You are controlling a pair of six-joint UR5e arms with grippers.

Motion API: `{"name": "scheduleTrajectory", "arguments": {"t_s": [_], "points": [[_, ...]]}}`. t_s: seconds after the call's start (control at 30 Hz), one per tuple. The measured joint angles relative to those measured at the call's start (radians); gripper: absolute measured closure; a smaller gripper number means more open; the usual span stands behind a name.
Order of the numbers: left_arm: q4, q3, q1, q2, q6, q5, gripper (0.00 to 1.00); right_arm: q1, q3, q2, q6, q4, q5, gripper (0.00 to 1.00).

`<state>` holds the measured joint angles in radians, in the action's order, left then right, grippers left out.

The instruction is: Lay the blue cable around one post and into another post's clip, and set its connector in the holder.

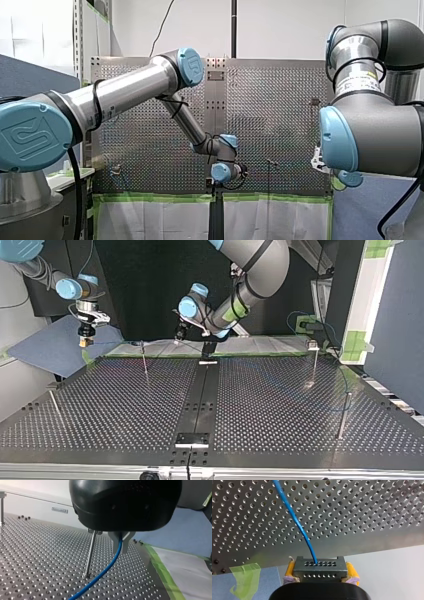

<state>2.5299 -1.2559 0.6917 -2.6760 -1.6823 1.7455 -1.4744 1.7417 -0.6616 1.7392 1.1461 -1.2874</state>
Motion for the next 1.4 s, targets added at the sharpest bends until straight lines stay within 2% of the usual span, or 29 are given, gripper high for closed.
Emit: {"name": "scheduleTrajectory", "arguments": {"t_s": [0.33,0.63,0.87,1.4], "points": [[0.0,0.003,0.005,-0.004,0.003,-0.005,1.0,-0.006,-0.001,0.003,-0.001,0.003,0.0,1.0],[0.008,0.028,0.006,-0.034,0.002,-0.001,1.0,-0.006,-0.004,0.007,-0.001,0.001,0.001,1.0],[0.026,0.055,0.003,-0.035,0.002,-0.001,1.0,-0.003,-0.008,0.009,-0.001,-0.002,0.0,1.0],[0.029,0.066,-0.006,-0.035,0.004,0.002,1.0,-0.005,-0.032,0.013,0.002,-0.016,-0.005,1.0]]}}
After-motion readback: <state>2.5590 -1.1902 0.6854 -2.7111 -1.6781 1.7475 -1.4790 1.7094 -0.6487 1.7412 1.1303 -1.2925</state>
